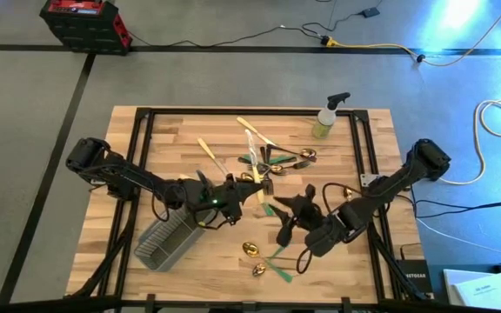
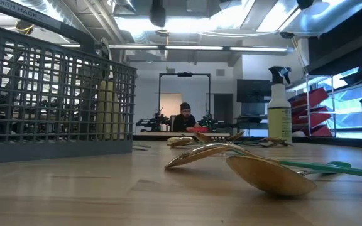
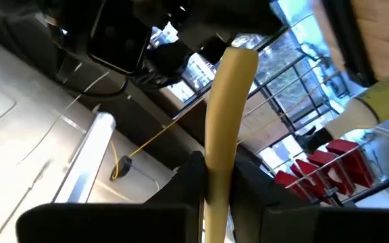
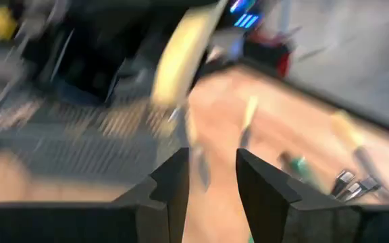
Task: Sort silverware
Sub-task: Put the table knife into the silverware tray
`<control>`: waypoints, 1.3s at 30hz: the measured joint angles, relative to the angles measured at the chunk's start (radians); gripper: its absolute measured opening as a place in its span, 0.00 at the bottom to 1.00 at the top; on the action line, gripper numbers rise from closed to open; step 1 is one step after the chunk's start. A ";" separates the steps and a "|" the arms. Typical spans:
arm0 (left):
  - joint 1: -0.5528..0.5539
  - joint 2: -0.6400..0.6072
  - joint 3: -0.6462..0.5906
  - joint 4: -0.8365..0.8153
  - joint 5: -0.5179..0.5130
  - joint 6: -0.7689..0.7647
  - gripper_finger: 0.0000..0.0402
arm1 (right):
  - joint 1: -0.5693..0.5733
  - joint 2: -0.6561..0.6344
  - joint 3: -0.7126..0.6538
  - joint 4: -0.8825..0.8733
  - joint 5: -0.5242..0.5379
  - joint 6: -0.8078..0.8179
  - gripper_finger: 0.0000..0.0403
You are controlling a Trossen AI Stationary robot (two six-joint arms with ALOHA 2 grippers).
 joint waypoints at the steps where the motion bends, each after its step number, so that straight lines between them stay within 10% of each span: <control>1: -0.001 0.000 0.000 -0.018 0.000 0.005 0.06 | -0.005 -0.008 0.000 -0.016 -0.054 0.000 0.26; 6: -0.013 0.000 0.000 -0.089 0.000 0.032 0.06 | -0.033 -0.037 0.000 -0.038 -0.242 -0.082 0.26; 13: -0.042 -0.012 0.000 -0.135 0.001 0.044 0.06 | -0.084 -0.142 -0.060 -0.243 -0.163 -0.049 0.26; 27: -0.047 -0.023 0.001 -0.167 0.000 0.041 0.06 | -0.327 -0.269 -0.596 1.099 -0.717 -0.179 0.26; 39: -0.044 -0.023 0.001 -0.175 0.000 0.030 0.06 | -0.402 -0.200 -0.442 0.995 -0.840 -0.165 0.26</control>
